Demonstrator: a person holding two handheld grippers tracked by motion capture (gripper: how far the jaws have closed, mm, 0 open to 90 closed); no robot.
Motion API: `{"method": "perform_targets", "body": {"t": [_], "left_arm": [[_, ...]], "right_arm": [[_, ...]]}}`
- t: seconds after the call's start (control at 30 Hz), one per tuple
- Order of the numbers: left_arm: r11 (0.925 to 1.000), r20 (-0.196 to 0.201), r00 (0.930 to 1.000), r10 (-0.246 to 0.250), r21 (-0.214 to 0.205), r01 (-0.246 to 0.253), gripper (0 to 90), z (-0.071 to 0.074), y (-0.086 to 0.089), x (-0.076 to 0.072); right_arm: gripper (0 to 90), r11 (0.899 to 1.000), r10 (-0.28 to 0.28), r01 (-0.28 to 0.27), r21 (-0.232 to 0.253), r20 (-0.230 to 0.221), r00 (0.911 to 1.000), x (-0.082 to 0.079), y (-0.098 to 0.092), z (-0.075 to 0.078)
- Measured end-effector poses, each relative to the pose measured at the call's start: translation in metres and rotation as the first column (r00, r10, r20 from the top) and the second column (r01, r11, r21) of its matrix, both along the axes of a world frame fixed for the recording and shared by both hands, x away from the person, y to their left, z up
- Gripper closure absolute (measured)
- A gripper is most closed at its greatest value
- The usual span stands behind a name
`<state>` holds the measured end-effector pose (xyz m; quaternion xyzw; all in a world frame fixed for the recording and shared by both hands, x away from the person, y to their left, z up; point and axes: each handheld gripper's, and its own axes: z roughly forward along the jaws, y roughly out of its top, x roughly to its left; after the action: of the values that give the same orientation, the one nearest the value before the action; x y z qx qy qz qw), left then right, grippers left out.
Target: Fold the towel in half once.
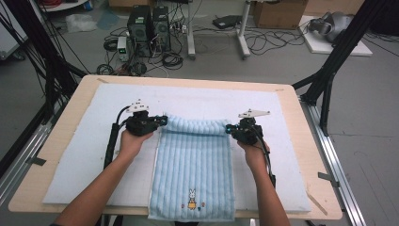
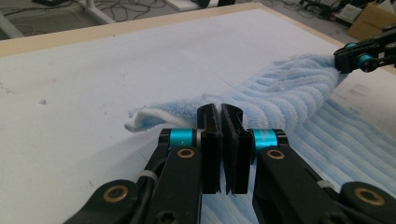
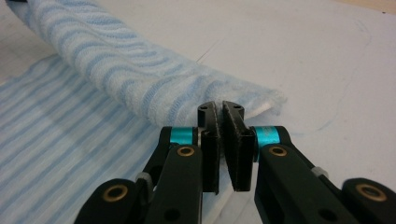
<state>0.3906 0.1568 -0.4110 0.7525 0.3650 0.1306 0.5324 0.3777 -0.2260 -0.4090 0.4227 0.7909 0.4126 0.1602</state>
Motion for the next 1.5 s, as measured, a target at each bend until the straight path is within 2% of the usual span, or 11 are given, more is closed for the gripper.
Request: {"method": "perform_targets", "body": {"t": [0.23, 0.4, 0.57, 0.63, 0.67, 0.77, 0.87, 0.93, 1.07, 1.23, 1.5], "left_arm": [[0.9989, -0.005, 0.9989, -0.046, -0.007, 0.046, 85.9, -0.007, 0.006, -0.023], [0.9976, -0.022, 0.9975, -0.068, 0.009, 0.068, 85.8, -0.020, 0.009, -0.040], [0.9951, -0.053, 0.9944, -0.091, 0.034, 0.093, 85.2, -0.027, 0.009, -0.049], [0.9960, -0.053, 0.9955, -0.079, 0.037, 0.081, 79.8, -0.030, 0.010, -0.052], [0.9974, -0.057, 0.9968, -0.057, 0.042, 0.059, 71.5, -0.030, 0.010, -0.052], [0.9997, -0.064, 0.9979, 0.013, 0.023, -0.012, 49.7, -0.031, 0.016, -0.049], [0.9975, -0.071, 0.9958, 0.057, -0.038, -0.060, 45.9, -0.030, 0.023, -0.043], [0.9956, -0.075, 0.9945, 0.074, -0.053, -0.078, 45.5, -0.028, 0.025, -0.037], [0.9938, -0.082, 0.9916, 0.100, -0.040, -0.104, 43.7, -0.024, 0.022, -0.021], [0.9866, -0.092, 0.9835, 0.156, -0.033, -0.160, 28.5, -0.022, 0.013, -0.007], [0.9898, -0.137, 0.9803, 0.143, 0.023, -0.141, 23.7, -0.026, 0.002, 0.008]], "right_arm": [[85.3, 0.998, 0.033, -0.032, -0.049, 0.010, 0.9994, -0.021, 0.004, 0.004], [85.3, 0.999, 0.045, -0.046, -0.026, -0.002, 0.9990, -0.040, 0.001, -0.005], [84.9, 0.998, 0.051, -0.052, -0.045, -0.011, 0.9986, -0.054, 0.002, -0.016], [80.9, 0.998, 0.042, -0.043, -0.037, -0.011, 0.9990, -0.056, 0.001, -0.020], [76.5, 0.999, 0.034, -0.034, -0.035, -0.009, 0.9994, -0.057, 0.001, -0.021], [61.3, 1.000, -0.006, 0.006, -0.013, 0.021, 0.9998, -0.061, -0.003, -0.020], [50.7, 0.999, -0.048, 0.047, 0.008, 0.057, 0.9972, -0.064, -0.008, -0.016], [47.8, 0.998, -0.066, 0.065, 0.022, 0.068, 0.9955, -0.064, -0.010, -0.015], [45.0, 0.997, -0.076, 0.074, 0.028, 0.060, 0.9953, -0.062, -0.012, -0.016], [41.0, 0.997, -0.080, 0.079, 0.028, 0.064, 0.9947, -0.061, -0.012, -0.016], [35.0, 0.993, -0.111, 0.109, 0.049, 0.053, 0.9924, -0.060, -0.019, -0.016]]}}
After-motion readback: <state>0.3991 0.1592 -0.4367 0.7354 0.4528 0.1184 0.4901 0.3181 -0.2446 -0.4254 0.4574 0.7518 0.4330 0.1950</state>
